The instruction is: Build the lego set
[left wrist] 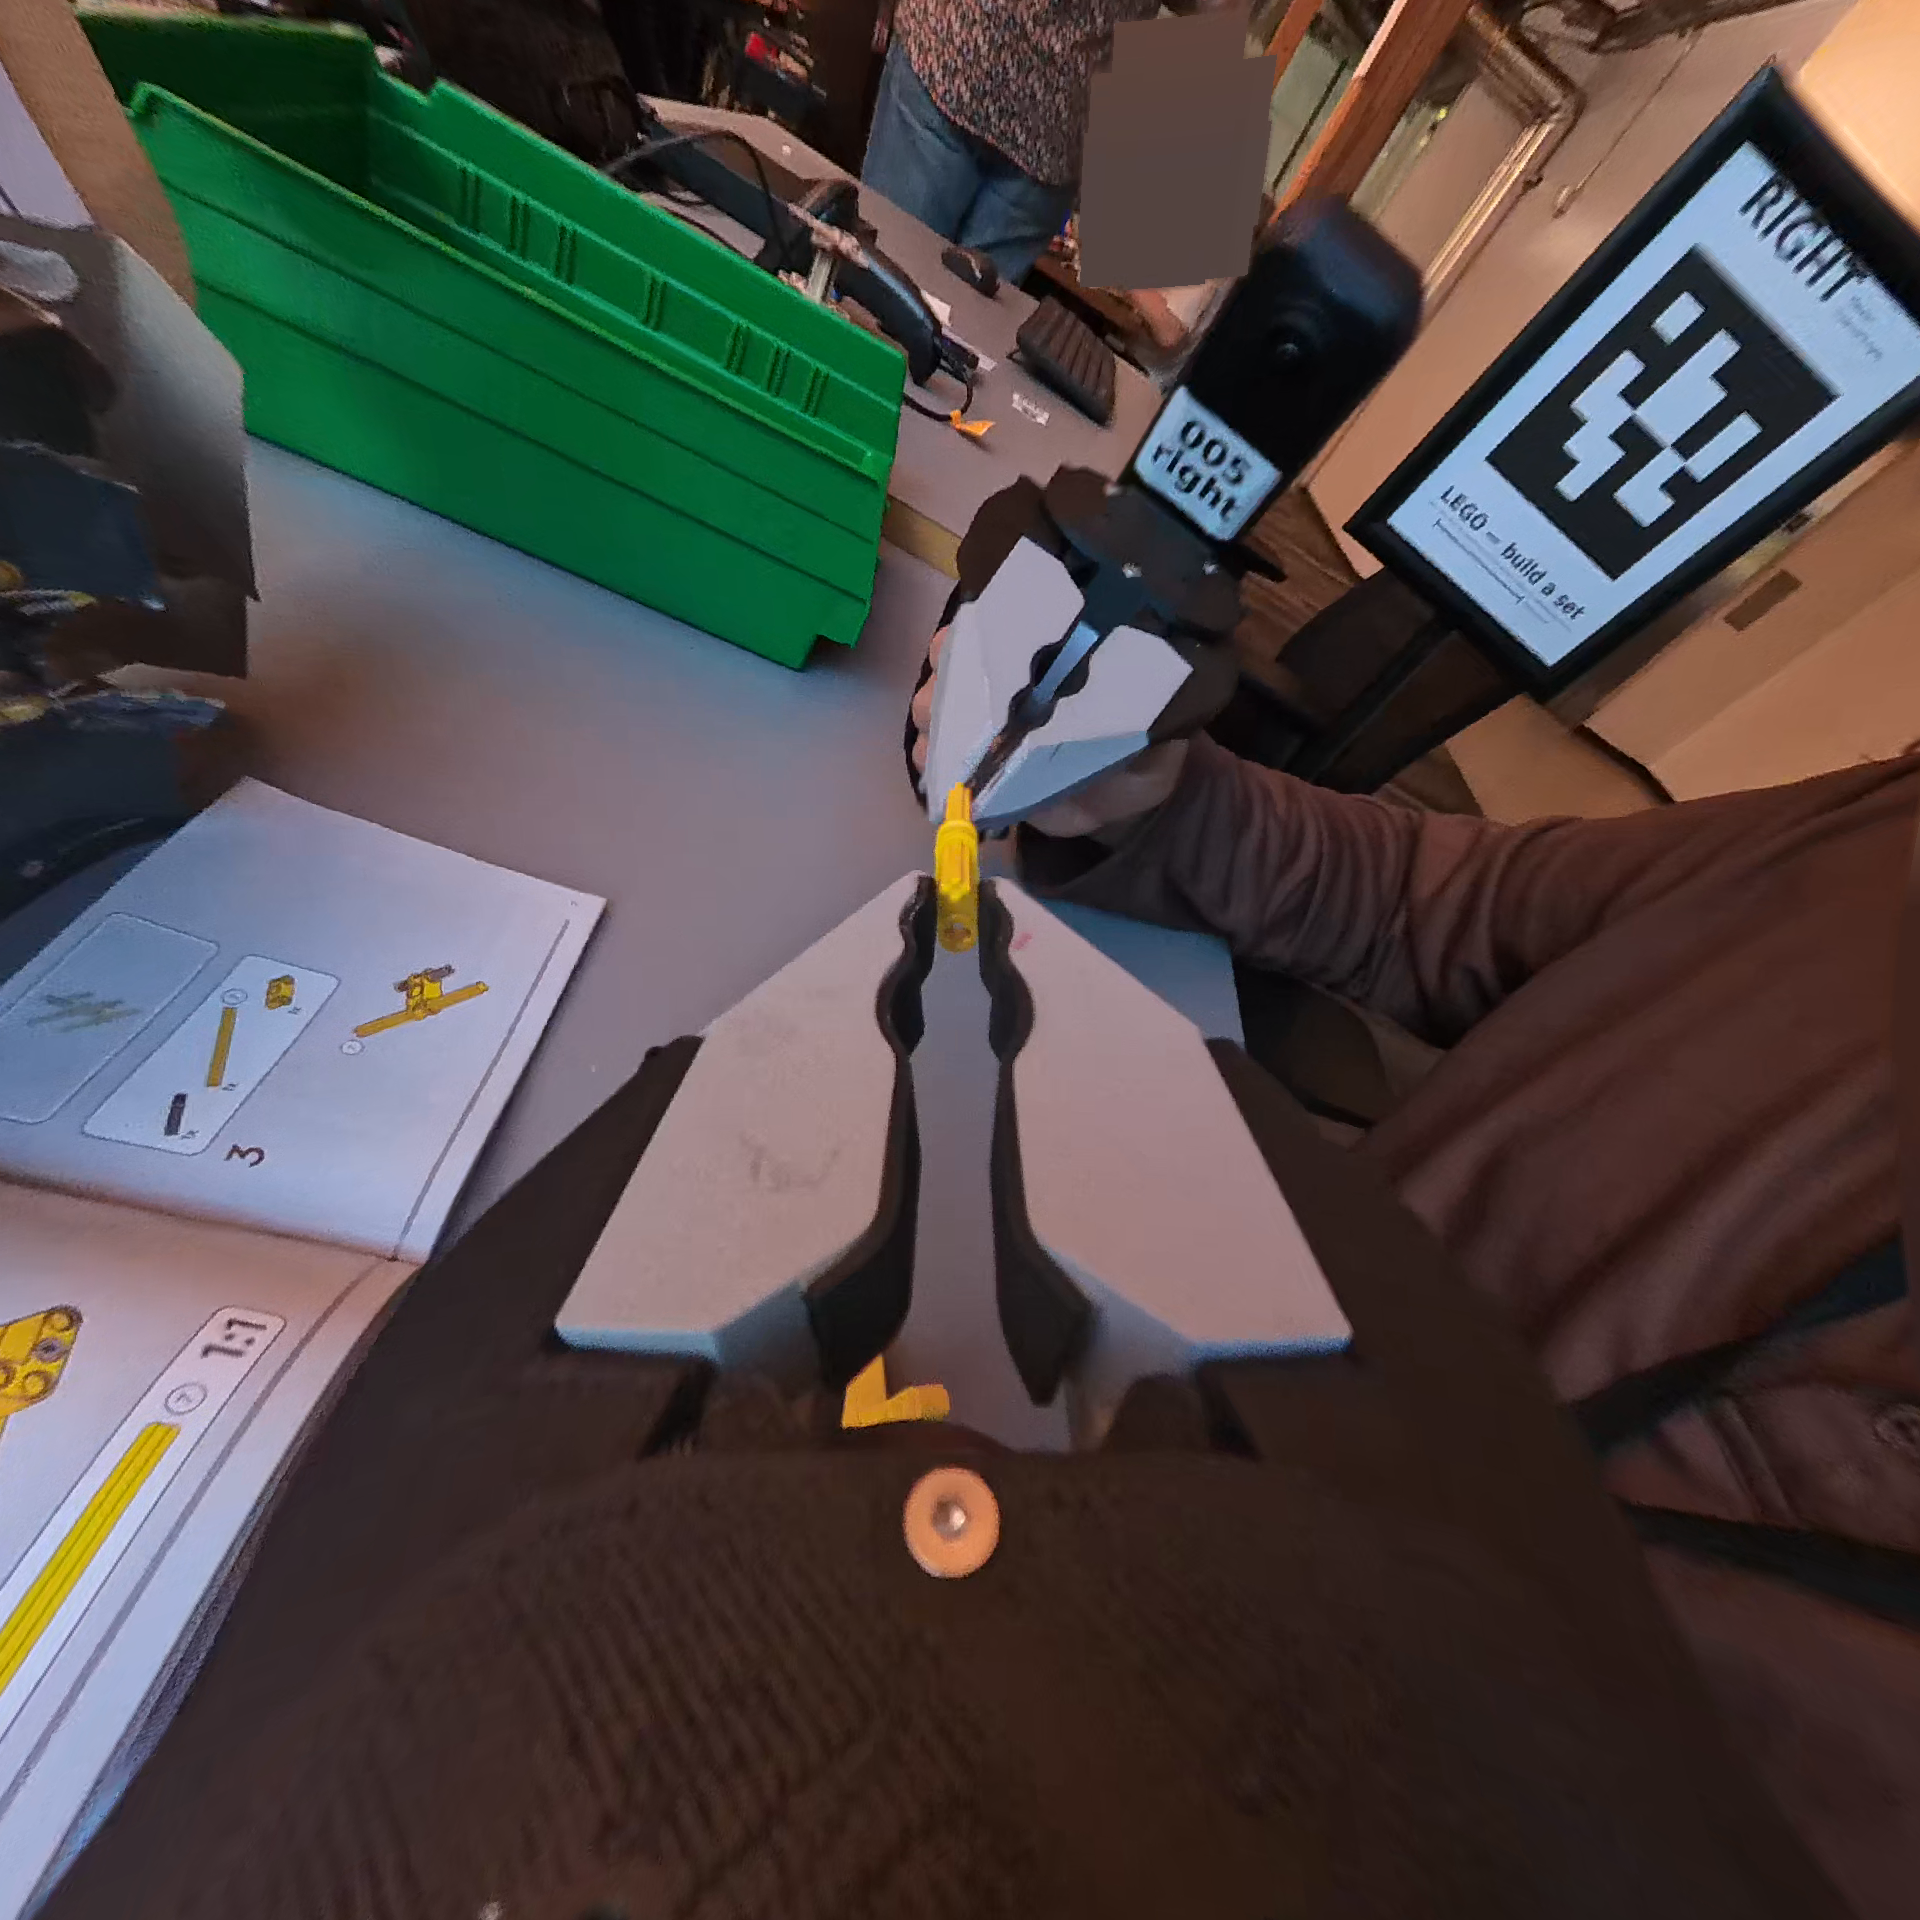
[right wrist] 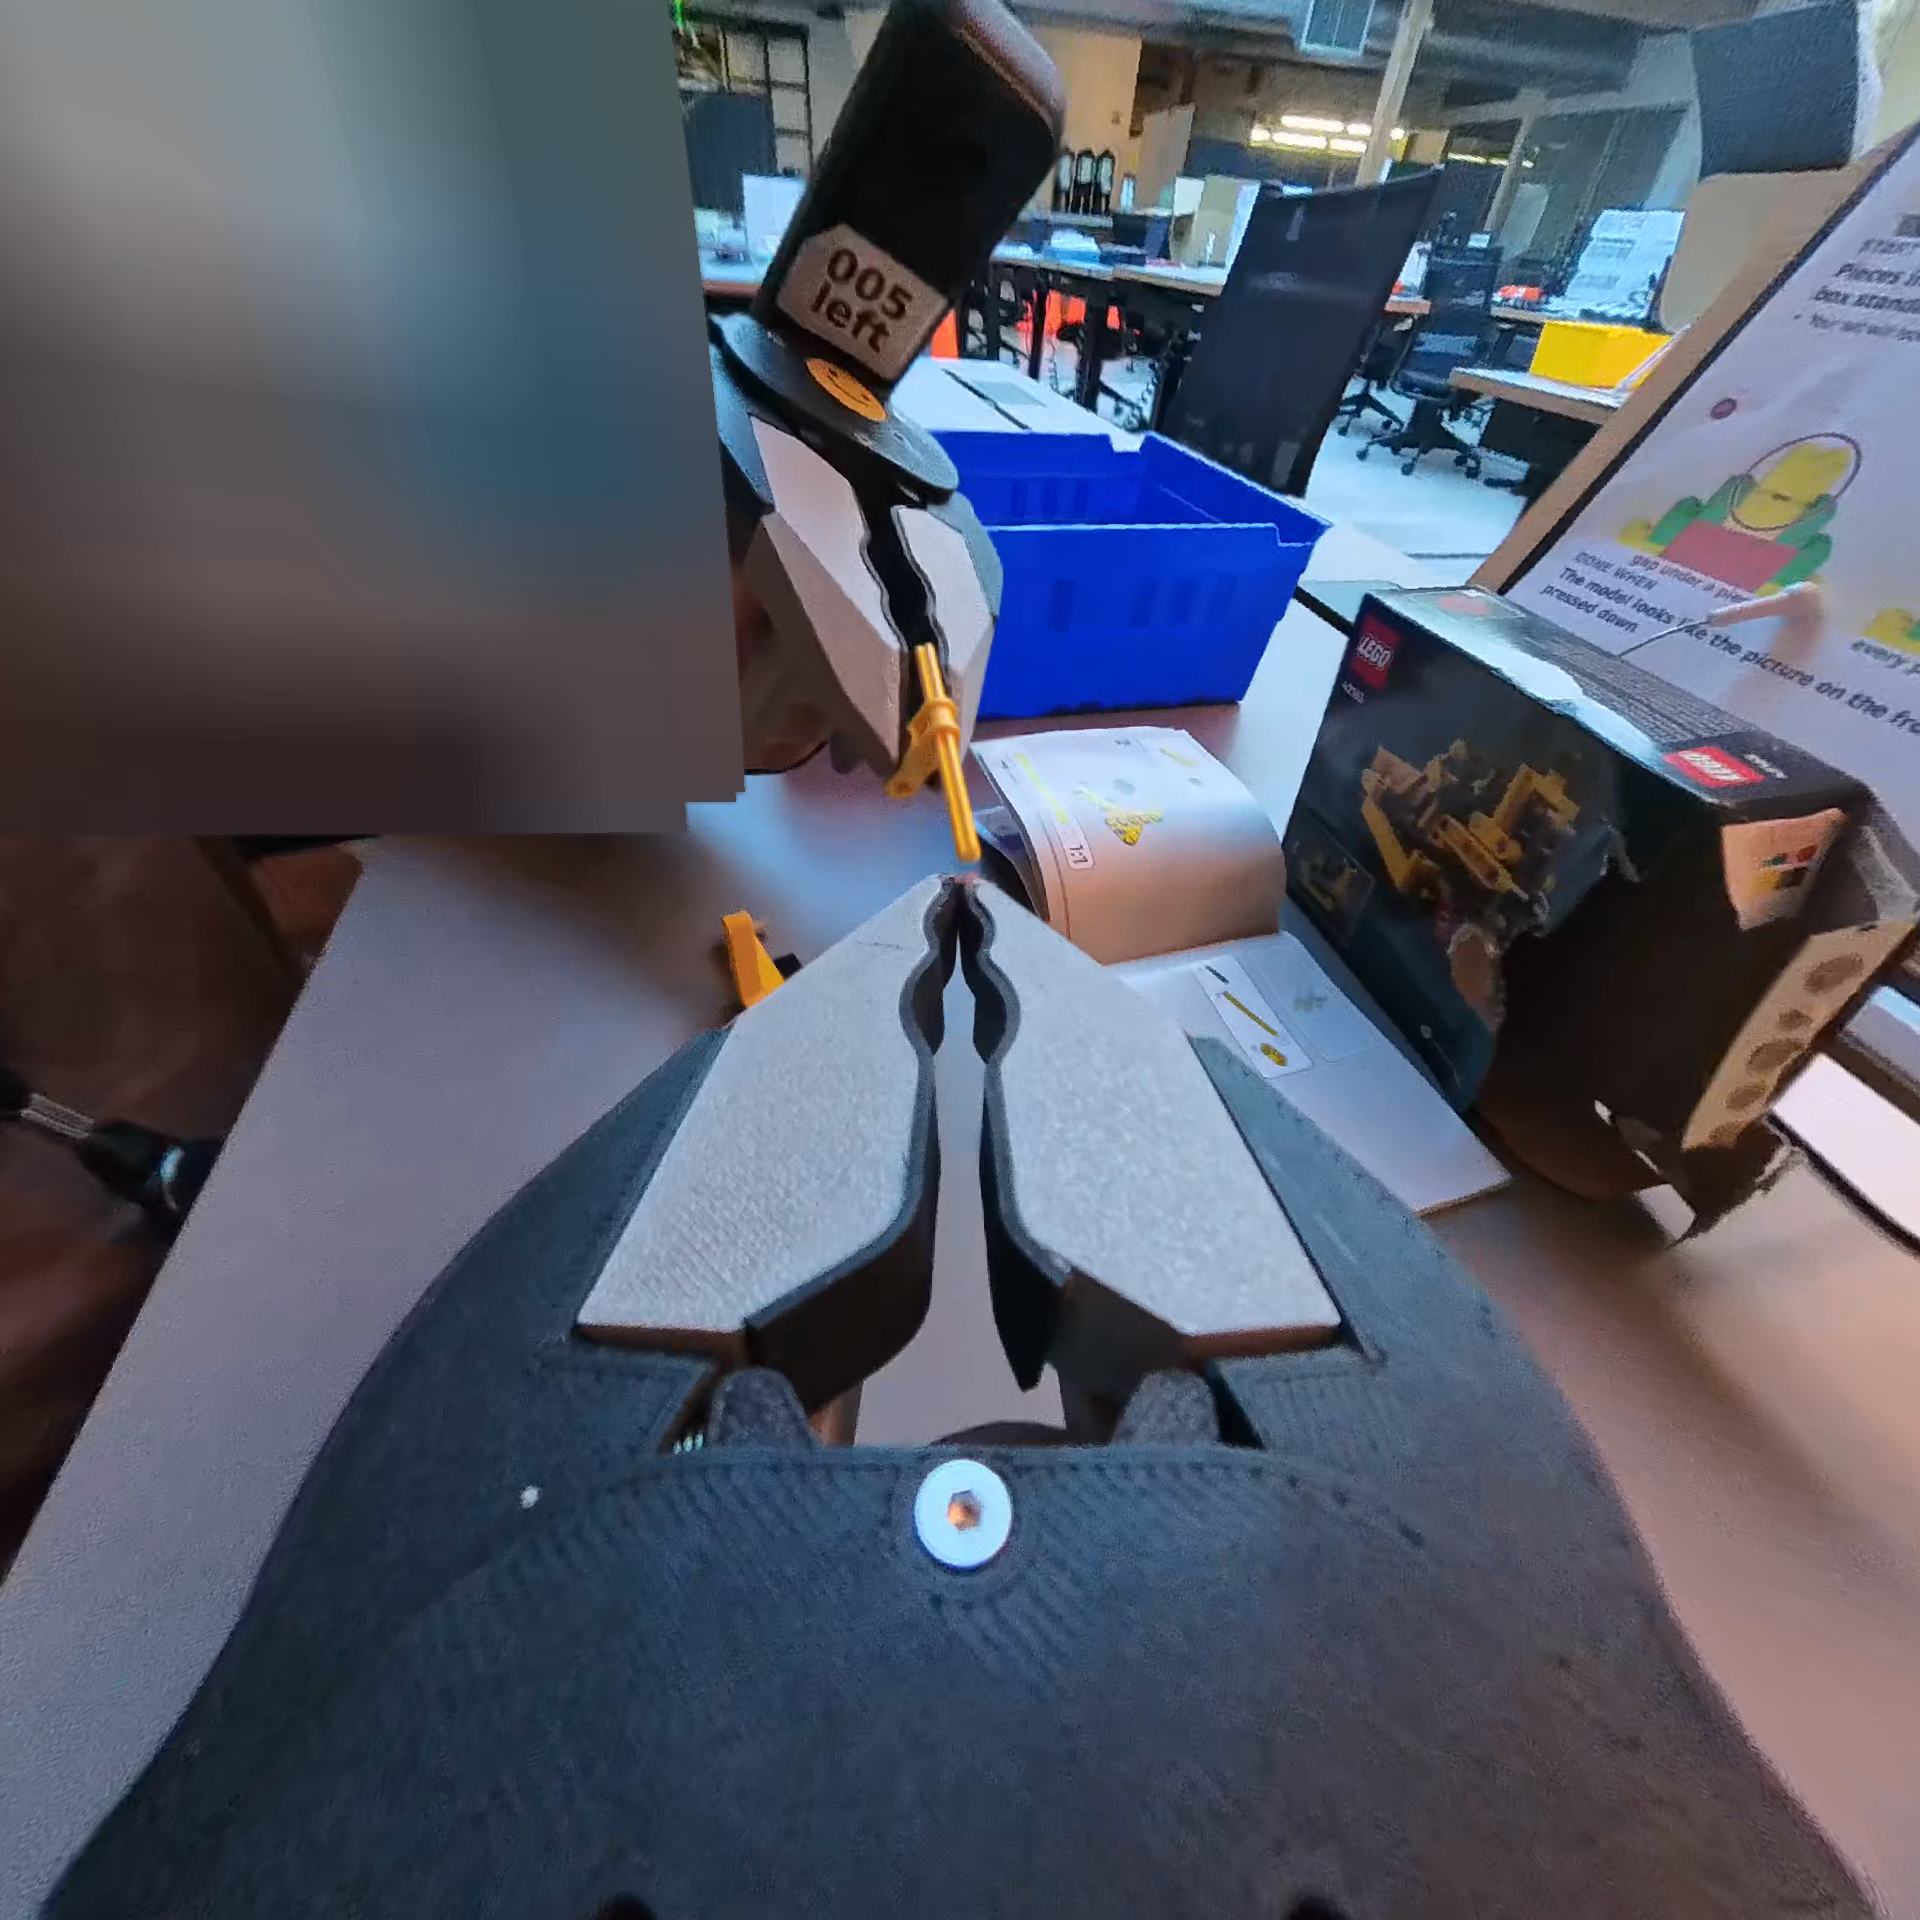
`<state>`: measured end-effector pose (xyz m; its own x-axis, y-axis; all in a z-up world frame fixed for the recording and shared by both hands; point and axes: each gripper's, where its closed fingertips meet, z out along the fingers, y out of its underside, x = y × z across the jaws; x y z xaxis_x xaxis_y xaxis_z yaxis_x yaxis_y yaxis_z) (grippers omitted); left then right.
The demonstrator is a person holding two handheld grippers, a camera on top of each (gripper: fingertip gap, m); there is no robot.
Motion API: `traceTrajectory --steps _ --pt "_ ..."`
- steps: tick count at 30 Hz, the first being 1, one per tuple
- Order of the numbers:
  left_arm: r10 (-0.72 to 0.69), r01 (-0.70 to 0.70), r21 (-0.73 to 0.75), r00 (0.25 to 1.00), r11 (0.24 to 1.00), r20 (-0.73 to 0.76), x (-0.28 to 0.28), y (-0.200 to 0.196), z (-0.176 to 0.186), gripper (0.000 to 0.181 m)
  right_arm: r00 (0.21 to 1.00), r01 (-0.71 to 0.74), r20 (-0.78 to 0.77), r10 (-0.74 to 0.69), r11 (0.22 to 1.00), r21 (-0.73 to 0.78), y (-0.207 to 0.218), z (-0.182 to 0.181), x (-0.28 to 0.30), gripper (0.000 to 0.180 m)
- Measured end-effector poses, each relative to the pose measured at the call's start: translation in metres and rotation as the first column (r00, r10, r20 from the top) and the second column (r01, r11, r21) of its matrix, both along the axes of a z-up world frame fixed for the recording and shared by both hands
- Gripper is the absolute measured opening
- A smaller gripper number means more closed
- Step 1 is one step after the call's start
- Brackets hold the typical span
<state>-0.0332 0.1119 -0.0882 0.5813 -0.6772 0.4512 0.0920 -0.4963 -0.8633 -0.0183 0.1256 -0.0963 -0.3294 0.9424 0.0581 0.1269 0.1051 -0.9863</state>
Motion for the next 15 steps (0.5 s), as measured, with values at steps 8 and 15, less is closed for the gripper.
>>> traceTrajectory --steps 8,15 --pt "-0.007 0.007 -0.003 1.0 1.0 0.024 0.006 0.0 0.001 0.006 0.997 -0.034 -0.073 0.024 0.989 -0.144 -0.002 0.019 -0.001 0.0" --pt "-0.011 0.004 0.036 0.981 0.999 0.194 -0.006 -0.001 0.029 0.005 0.983 -0.064 -0.181 0.022 0.971 -0.23 0.021 0.046 0.026 0.0"
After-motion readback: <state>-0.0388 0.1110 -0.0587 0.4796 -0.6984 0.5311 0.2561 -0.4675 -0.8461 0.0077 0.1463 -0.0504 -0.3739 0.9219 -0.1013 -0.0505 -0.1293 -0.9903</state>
